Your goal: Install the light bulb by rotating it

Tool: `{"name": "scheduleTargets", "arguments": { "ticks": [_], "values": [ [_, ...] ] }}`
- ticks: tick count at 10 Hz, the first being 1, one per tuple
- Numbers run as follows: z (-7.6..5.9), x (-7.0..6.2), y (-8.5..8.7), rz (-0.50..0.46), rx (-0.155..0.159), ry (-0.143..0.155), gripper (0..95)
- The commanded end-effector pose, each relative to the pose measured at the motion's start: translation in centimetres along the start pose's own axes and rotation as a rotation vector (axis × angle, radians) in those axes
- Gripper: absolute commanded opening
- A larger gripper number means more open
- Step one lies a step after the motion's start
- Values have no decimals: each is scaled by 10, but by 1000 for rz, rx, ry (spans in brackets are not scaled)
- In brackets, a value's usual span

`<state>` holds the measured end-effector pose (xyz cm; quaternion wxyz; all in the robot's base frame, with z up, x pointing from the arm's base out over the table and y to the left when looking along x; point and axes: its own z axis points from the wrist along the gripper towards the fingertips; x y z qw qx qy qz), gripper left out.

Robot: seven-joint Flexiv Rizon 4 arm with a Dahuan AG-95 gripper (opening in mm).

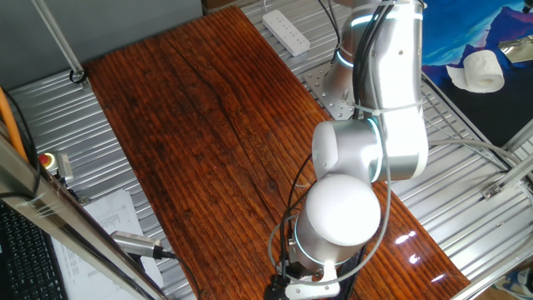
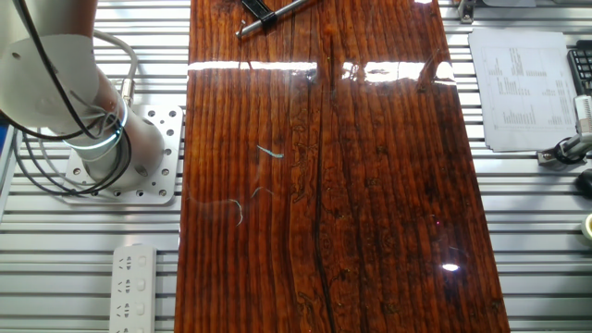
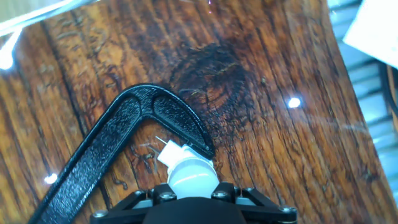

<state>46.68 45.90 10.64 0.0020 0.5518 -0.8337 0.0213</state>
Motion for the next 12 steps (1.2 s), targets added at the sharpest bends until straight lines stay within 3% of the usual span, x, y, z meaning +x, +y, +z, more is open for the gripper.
{"name": "scheduleTargets", "arguments": {
  "ticks": [1, 12],
  "values": [
    [0, 0, -1, 62, 2, -2, 190],
    [0, 2, 1, 338, -12, 2, 190]
  ]
}}
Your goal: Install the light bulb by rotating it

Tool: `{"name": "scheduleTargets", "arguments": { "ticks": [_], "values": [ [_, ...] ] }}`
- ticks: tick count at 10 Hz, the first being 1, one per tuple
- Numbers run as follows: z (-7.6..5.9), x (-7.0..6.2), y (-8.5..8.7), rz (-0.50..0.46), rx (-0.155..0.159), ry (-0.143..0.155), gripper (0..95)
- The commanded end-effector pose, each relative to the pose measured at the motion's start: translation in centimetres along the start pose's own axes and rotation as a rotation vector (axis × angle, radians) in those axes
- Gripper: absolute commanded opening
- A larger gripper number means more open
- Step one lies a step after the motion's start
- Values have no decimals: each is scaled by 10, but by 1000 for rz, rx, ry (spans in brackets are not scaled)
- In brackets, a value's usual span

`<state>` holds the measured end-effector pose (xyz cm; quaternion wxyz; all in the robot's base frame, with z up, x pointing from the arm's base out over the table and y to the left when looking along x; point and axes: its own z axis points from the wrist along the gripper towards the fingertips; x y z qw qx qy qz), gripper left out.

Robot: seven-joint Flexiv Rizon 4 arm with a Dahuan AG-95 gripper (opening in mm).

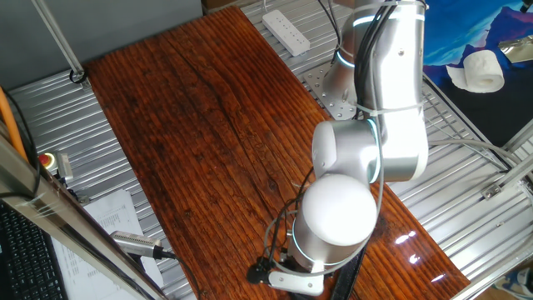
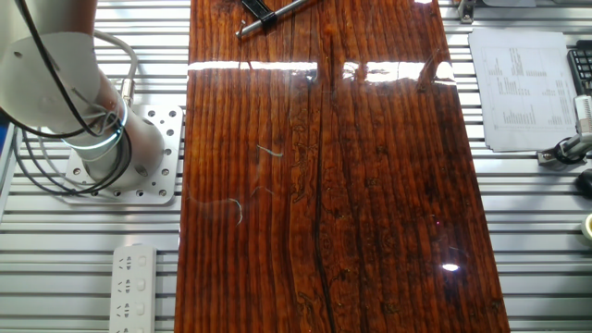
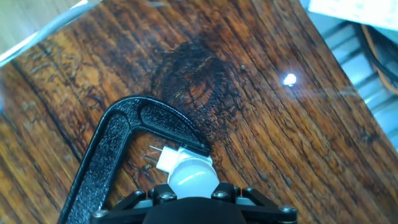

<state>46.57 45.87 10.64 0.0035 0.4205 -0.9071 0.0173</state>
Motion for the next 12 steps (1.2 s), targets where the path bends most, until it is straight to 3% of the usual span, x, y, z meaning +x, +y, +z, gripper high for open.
{"name": "scheduleTargets", "arguments": {
  "ticks": [1, 8, 9, 12],
  "values": [
    [0, 1, 0, 43, -1, -2, 190],
    [0, 2, 0, 197, -9, -11, 190],
    [0, 2, 0, 209, -10, -11, 380],
    [0, 2, 0, 214, -10, -12, 380]
  ]
}}
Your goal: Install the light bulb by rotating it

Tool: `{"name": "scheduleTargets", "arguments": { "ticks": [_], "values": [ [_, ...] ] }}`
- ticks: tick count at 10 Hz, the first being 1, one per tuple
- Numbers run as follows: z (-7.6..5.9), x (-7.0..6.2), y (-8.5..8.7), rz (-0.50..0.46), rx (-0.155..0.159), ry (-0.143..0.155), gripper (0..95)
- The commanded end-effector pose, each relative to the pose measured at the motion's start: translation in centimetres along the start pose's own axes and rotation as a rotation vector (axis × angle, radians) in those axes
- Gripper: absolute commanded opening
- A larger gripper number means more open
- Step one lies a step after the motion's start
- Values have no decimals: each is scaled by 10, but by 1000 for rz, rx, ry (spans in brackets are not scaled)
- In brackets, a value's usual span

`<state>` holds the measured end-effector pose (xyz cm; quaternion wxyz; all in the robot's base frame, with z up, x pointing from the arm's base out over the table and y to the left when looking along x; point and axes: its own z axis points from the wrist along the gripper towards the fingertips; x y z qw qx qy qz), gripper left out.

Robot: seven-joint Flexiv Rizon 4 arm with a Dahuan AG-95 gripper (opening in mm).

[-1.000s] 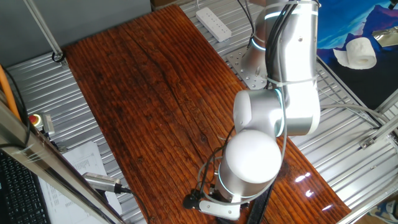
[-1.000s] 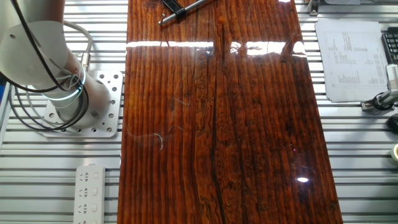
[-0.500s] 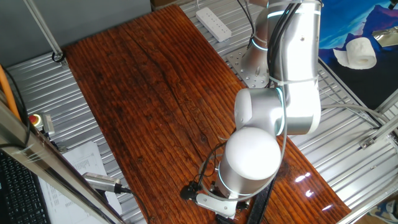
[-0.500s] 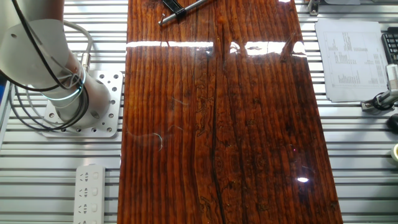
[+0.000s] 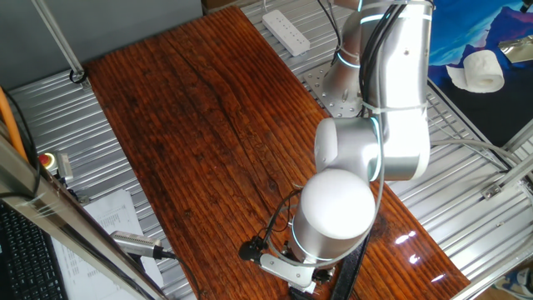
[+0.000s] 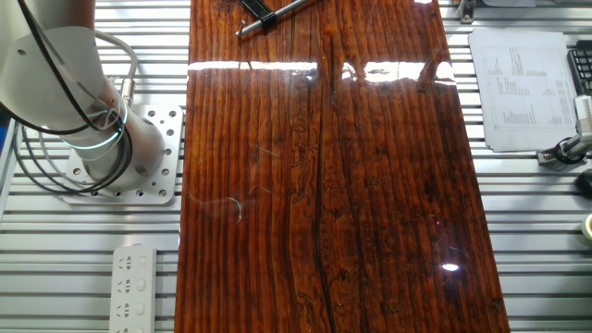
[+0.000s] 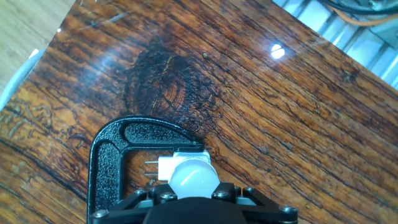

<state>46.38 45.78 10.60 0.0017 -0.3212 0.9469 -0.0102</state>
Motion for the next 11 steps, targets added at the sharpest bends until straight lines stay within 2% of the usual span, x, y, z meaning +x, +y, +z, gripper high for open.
{"name": "scheduleTargets", "arguments": {
  "ticks": [1, 9, 11],
  "values": [
    [0, 0, 0, 5, 0, -1, 380],
    [0, 1, 0, 101, -4, -3, 380],
    [0, 1, 0, 179, -15, -12, 380]
  ]
}}
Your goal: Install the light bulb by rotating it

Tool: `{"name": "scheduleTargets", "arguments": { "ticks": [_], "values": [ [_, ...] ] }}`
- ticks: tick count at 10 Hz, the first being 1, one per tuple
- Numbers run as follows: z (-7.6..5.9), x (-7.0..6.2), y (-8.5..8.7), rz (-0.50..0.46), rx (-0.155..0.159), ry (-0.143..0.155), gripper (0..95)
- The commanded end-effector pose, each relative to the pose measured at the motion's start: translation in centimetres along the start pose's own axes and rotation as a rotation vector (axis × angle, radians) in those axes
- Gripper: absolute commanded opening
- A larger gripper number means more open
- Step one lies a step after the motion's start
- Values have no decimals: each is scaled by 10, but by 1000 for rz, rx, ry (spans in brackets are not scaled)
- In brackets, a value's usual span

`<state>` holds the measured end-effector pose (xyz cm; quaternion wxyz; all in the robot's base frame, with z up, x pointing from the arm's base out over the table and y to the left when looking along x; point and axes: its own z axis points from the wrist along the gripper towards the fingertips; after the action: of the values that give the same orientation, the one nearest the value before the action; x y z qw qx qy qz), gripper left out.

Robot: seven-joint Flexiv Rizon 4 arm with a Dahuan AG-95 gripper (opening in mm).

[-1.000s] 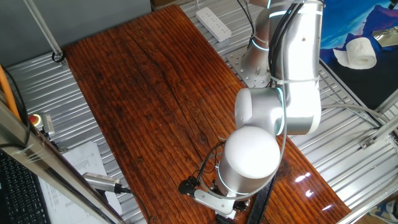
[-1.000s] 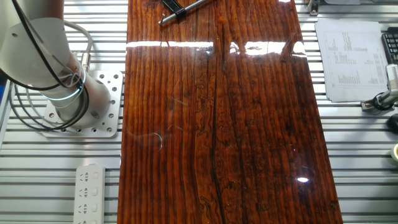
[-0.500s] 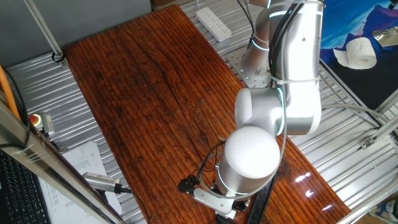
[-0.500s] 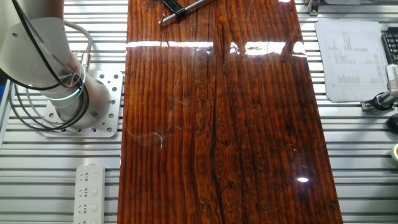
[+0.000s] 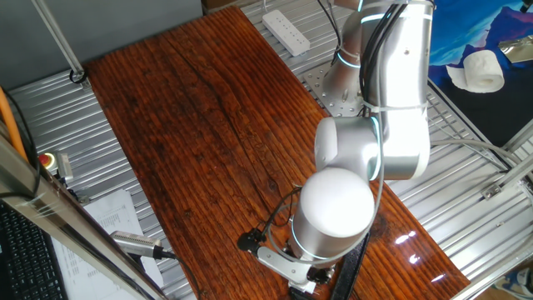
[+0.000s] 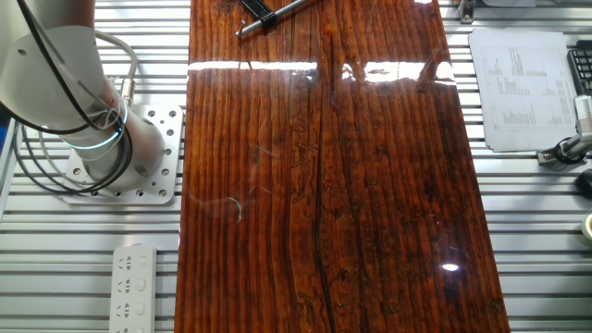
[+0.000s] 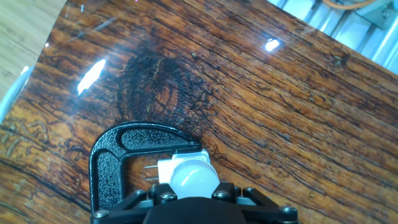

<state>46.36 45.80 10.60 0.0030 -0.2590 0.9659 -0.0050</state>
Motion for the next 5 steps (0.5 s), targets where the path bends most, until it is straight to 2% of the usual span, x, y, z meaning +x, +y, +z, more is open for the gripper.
{"name": "scheduleTargets", "arguments": {
  "ticks": [1, 3, 5],
  "values": [
    [0, 1, -1, 60, -6, -7, 380],
    [-1, 0, -1, 108, -3, -8, 380],
    [-1, 1, -1, 137, 14, -1, 380]
  ]
}}
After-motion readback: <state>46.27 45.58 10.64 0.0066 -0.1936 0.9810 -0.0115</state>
